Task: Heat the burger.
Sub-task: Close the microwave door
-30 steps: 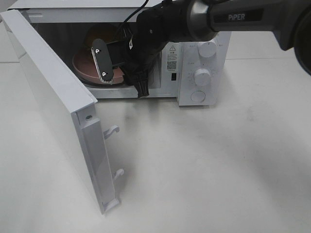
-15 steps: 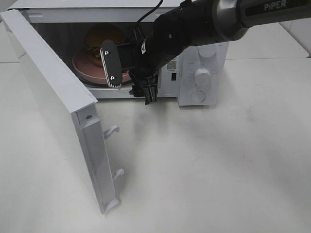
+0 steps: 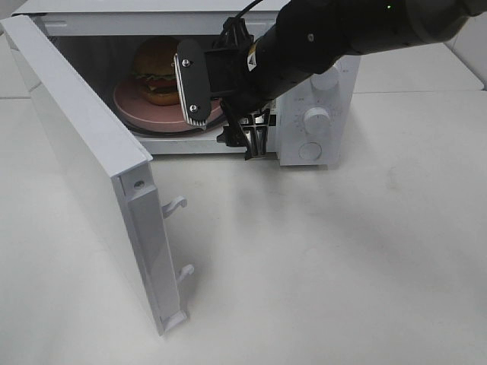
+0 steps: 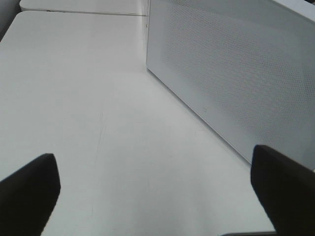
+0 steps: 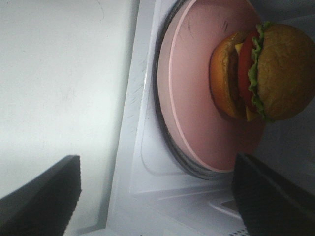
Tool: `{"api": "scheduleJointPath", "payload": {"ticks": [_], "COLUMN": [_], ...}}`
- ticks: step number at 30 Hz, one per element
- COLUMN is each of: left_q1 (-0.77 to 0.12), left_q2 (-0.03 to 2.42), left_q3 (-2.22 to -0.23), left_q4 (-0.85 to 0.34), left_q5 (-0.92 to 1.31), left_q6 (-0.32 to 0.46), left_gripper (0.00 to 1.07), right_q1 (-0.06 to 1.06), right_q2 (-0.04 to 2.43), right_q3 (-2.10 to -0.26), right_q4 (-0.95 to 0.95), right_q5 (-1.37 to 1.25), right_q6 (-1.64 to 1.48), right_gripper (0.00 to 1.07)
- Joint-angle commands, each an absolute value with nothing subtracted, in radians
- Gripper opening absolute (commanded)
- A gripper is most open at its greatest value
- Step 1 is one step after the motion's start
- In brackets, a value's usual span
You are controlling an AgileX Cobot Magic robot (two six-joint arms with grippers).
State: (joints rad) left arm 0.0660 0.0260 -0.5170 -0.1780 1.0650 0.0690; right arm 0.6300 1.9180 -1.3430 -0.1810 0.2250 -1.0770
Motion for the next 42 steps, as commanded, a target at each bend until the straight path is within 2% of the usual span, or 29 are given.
{"api": "scheduleJointPath", "payload": {"ticks": [1,14,24,35,39,42], "left_q1": [0.066,0.066,0.066,0.066,0.066,0.066], "left_q2": [0.022,0.022,0.022,0.022,0.022,0.022], "left_q3": [-0.515,-0.515,-0.515,-0.515,-0.515,-0.515], "left_q4": [-0.181,-0.181,-0.181,-0.181,-0.181,-0.181], "left_q5": [1.065,1.065,1.065,1.065,1.065,1.065], "left_q6": [0.065,0.065,0.065,0.065,0.065,0.065], "left_gripper": [0.98,0.98,0.98,0.98,0.98,0.98], "right_q1": [0.633,0.633,0.633,0.633,0.633,0.633], "right_q2": [1.877,1.709,1.56,1.397,1.307,1.261], "right_q3": [-1.31,-1.161,-1.066,-0.976,-0.974,-0.974], "right_q4": [-0.199,-0.224,-0.224,-0.224,-0.224,-0.224], "right_q5": [0.237,0.339,0.407,0.562,0.681,0.752], "right_q6": [-1.066,-1.009,-0.799,-0.384,-0.066,0.037], "right_gripper": [0.8,0.76,0.76,0.76,0.76,0.76]}}
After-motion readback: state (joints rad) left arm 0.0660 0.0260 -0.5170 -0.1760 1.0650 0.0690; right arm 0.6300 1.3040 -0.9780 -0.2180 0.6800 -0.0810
